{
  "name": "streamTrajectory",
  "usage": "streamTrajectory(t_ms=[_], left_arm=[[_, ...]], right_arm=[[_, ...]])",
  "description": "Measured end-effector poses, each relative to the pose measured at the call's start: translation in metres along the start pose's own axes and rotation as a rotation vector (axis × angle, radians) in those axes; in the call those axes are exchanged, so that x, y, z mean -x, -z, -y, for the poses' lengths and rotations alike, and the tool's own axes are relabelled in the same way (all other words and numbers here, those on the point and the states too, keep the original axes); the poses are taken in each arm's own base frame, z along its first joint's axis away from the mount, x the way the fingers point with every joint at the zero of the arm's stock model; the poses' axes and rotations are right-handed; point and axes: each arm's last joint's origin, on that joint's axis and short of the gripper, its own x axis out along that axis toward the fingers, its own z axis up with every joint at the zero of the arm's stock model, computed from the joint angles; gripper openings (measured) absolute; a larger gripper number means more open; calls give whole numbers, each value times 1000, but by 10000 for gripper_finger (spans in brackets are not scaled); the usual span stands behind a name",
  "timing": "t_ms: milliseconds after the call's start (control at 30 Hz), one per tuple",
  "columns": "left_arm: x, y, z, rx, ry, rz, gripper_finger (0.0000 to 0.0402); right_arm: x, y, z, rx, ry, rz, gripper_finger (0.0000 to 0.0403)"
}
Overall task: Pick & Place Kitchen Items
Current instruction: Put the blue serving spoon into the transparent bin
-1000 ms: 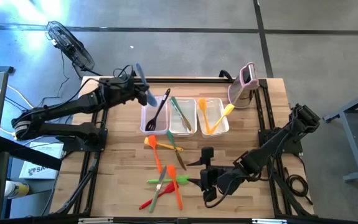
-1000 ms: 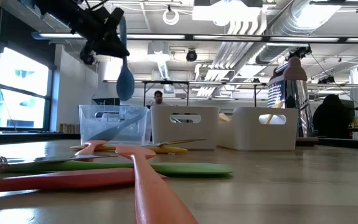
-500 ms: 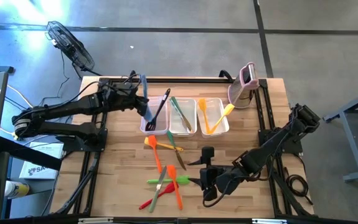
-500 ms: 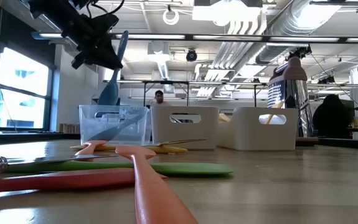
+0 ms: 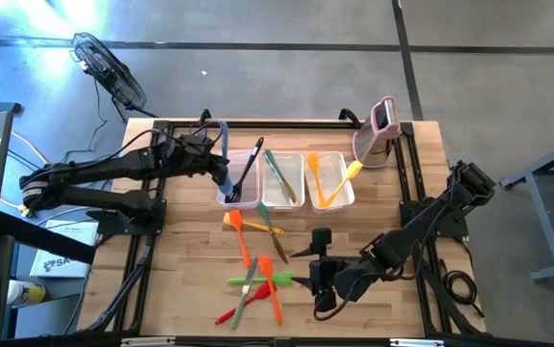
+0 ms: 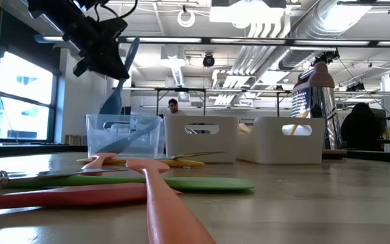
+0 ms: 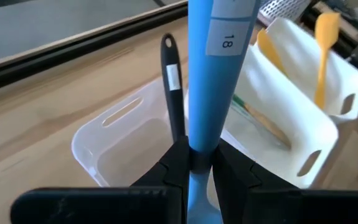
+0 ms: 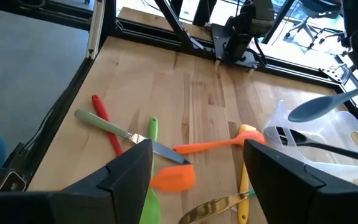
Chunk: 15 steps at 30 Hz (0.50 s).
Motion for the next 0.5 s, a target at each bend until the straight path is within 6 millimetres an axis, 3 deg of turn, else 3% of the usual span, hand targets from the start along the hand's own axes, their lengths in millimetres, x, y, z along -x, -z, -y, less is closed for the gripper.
streamTrajectory(t_ms=[500], left_arm=[[-36, 10, 3, -32, -55, -111, 41]], right_arm=[[0, 0, -1, -11, -25, -3, 243]])
